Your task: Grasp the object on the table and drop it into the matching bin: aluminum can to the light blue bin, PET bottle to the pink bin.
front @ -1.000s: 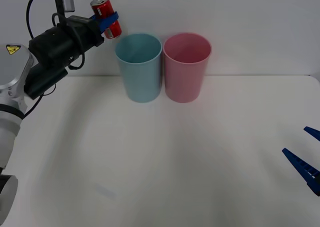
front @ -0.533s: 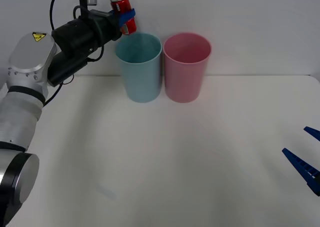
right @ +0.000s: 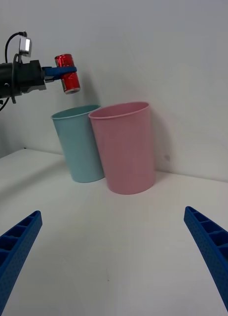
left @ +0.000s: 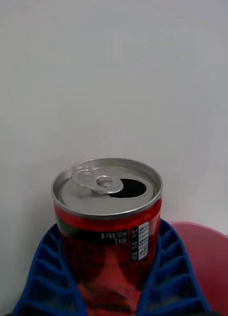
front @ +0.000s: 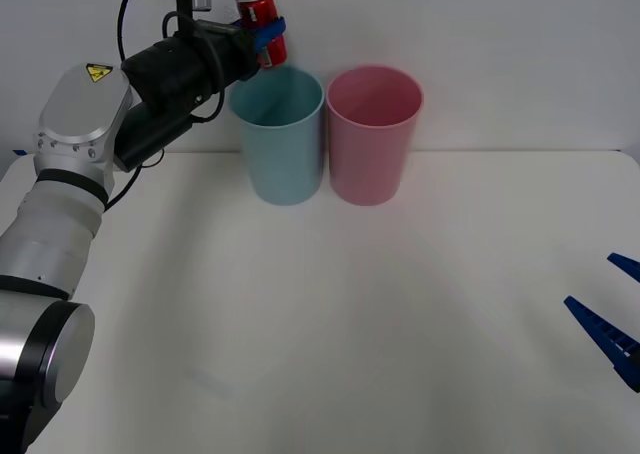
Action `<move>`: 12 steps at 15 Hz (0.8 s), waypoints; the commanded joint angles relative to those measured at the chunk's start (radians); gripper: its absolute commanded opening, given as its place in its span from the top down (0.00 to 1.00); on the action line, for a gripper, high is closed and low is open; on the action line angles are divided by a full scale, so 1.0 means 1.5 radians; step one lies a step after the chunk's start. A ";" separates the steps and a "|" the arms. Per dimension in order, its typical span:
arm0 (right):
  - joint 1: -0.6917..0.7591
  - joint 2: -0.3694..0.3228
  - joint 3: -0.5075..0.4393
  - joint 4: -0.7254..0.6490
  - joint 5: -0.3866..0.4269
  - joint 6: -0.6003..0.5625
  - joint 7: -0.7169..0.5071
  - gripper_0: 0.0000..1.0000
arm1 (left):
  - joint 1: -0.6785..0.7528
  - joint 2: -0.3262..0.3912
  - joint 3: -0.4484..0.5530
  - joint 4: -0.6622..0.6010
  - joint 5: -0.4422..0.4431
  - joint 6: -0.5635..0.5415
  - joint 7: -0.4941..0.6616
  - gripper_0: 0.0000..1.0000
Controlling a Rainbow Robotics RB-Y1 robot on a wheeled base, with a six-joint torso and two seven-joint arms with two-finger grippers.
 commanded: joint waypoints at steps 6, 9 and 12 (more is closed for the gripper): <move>0.000 0.000 0.000 0.000 0.000 0.000 0.000 0.00 | 0.006 0.001 0.000 0.000 0.013 0.000 -0.011 0.00; 0.000 0.000 0.000 0.000 0.000 0.000 0.000 0.00 | 0.009 0.003 0.001 0.000 0.022 0.000 -0.014 0.00; 0.000 0.000 0.000 0.000 0.000 0.000 0.000 0.00 | 0.033 0.016 0.001 -0.018 0.059 -0.001 -0.026 0.00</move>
